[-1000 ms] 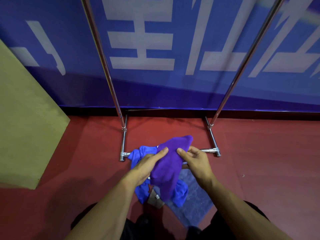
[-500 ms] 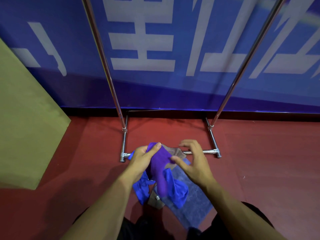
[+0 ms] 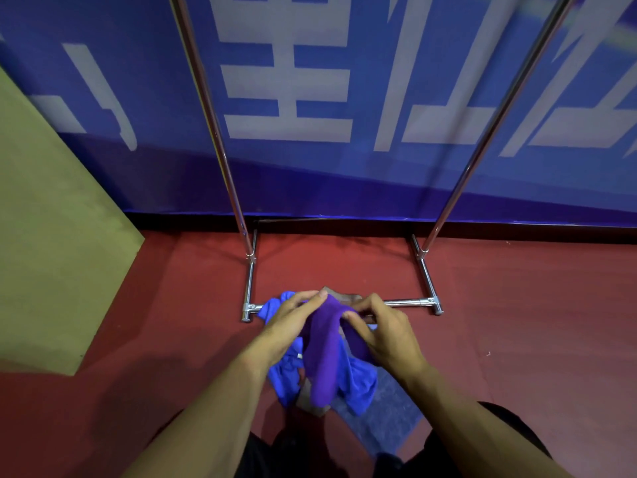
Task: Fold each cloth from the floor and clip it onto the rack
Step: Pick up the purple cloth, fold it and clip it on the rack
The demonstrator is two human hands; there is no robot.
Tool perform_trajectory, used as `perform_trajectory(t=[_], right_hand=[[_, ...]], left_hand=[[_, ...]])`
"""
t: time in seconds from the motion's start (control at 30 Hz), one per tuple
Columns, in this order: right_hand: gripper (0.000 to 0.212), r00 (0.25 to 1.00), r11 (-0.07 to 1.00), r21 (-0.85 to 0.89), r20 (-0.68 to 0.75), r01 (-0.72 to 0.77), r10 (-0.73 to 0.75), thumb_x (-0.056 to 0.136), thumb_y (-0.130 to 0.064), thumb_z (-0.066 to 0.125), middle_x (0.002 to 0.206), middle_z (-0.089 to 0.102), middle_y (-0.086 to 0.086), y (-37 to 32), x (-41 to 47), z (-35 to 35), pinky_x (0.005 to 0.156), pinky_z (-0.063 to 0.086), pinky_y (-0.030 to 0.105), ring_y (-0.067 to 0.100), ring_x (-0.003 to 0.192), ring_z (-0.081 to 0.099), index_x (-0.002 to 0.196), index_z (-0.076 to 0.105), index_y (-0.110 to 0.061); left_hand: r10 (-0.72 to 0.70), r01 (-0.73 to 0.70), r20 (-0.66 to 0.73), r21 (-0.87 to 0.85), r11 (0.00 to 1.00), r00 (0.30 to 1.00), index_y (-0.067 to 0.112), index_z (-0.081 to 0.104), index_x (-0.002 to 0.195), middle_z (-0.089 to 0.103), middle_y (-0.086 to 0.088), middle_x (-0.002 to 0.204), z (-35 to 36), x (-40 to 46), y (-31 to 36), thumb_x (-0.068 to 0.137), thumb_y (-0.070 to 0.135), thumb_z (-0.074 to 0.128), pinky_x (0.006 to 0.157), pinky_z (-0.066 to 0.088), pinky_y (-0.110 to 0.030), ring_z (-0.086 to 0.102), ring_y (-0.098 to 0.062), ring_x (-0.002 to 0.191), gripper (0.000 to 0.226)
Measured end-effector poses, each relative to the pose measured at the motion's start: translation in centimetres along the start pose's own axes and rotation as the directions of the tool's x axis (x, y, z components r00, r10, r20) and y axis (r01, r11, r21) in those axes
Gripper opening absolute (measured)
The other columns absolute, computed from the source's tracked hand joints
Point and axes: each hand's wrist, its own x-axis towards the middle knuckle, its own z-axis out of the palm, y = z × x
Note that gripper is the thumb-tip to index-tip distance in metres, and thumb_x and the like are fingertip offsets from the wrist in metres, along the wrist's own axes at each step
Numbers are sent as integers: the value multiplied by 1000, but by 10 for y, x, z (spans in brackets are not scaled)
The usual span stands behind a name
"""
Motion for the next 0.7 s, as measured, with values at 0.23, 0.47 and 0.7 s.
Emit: perform_trajectory(t=[0.23,0.47,0.7], right_hand=[[19,967,981,-41,-178,-190,180,83,-37,80,75,77,-5,9,6,0,65,51,24,8,73,70,85,73,-20],[19,966,980,-148,-241,-130,92,82,-40,79,72,76,-7,7,3,2,62,53,31,9,69,71,85,74,-22],[23,964,964,-238,-262,-118,53,86,-48,72,77,66,-12,6,5,1,58,51,37,11,69,63,80,67,-26]], left_hand=[[233,-234,35,277,932,972,20,63,110,62,2,97,12,-3,-6,77,21,86,82,49,-15,58,-4,85,40],[312,-271,-20,441,855,950,20,63,89,57,10,76,22,7,-25,79,24,84,71,47,-19,50,1,65,24],[366,-258,-177,443,859,914,29,58,84,60,15,71,15,9,-21,78,45,73,73,51,-31,57,-8,67,22]])
